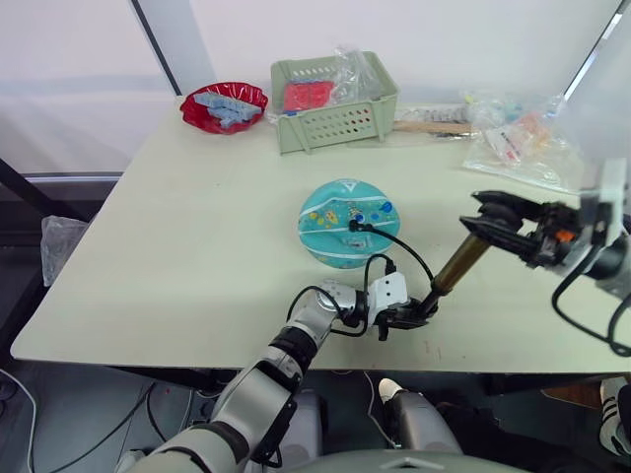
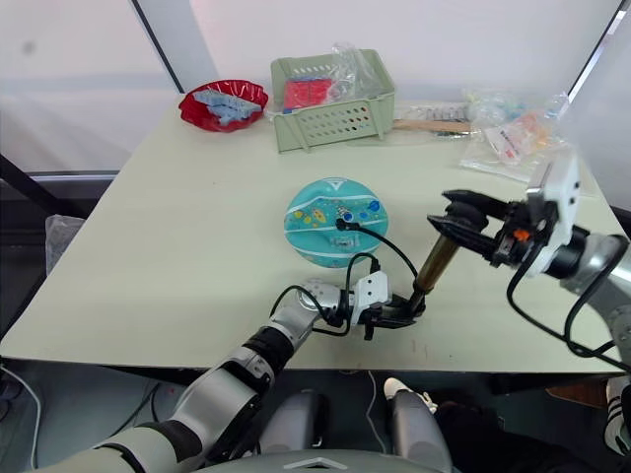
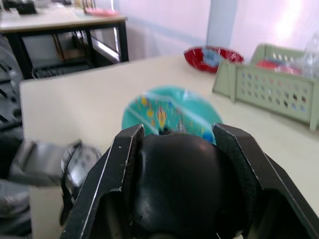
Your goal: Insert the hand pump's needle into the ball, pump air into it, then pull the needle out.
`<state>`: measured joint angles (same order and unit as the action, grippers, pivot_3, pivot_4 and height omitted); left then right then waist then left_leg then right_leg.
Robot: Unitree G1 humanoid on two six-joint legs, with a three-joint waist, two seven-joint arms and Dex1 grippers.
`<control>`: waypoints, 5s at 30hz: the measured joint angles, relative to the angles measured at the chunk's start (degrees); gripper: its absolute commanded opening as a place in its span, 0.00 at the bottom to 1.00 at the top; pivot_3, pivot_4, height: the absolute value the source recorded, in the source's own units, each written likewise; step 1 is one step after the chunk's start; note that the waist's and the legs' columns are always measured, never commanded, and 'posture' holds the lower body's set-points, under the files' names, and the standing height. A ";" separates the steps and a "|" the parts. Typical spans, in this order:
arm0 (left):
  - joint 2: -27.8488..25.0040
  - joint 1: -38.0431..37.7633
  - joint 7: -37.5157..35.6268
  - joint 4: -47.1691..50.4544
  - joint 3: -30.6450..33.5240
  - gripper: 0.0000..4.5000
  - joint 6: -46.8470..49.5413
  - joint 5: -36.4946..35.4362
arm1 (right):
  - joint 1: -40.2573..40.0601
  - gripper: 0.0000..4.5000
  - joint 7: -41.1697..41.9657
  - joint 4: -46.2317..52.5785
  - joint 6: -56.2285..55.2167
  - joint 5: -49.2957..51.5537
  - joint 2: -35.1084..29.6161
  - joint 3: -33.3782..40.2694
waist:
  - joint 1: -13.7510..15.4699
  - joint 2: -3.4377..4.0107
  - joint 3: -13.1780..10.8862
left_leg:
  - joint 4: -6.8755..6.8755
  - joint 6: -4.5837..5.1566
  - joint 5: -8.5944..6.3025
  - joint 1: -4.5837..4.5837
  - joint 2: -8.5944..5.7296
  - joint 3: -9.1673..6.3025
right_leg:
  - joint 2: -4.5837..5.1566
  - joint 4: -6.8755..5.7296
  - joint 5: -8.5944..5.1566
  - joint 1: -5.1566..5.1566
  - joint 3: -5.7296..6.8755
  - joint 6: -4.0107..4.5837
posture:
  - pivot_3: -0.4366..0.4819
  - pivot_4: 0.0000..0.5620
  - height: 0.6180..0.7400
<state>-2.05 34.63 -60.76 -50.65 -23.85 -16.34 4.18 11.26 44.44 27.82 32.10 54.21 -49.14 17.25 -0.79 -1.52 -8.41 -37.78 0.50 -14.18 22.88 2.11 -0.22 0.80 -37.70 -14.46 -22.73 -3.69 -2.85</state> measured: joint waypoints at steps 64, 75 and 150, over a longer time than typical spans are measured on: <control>1.22 1.16 0.17 -6.39 1.86 0.24 -6.81 0.23 | 3.91 0.40 -0.12 1.07 3.58 6.26 -4.26 5.19 | 0.11 -0.04 -0.14 | 0.02 0.01 -0.01 0.05 -0.05 0.00 | 0.10 0.11 0.01 0.01 0.02 -0.03 | 0.48 0.27 0.97; 1.32 1.16 0.05 -6.65 1.83 0.24 -7.77 0.23 | 4.76 0.40 -3.28 1.17 7.22 9.73 -3.31 5.75 | 0.15 0.07 -0.28 | 0.02 0.01 -0.01 0.38 -0.06 -0.05 | 0.10 0.10 0.02 -0.29 0.07 -0.04 | 0.48 0.27 0.97; 0.69 0.03 1.98 -8.93 1.79 0.24 -10.62 1.57 | -10.89 0.40 -1.45 -0.36 -18.40 -25.72 12.51 -17.58 | -0.04 -0.82 1.19 | 0.37 0.01 -0.01 -0.25 0.08 -0.08 | 0.00 0.34 -0.24 0.15 0.16 0.04 | 0.48 0.27 0.97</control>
<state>-1.36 34.66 -58.78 -59.58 -22.06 -26.96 5.76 0.37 42.99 27.46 13.70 28.49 -36.64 -0.33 -0.83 -2.34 -7.22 -37.41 0.51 -14.19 22.63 2.19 -0.30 0.80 -37.35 -14.70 -22.58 -3.54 -2.81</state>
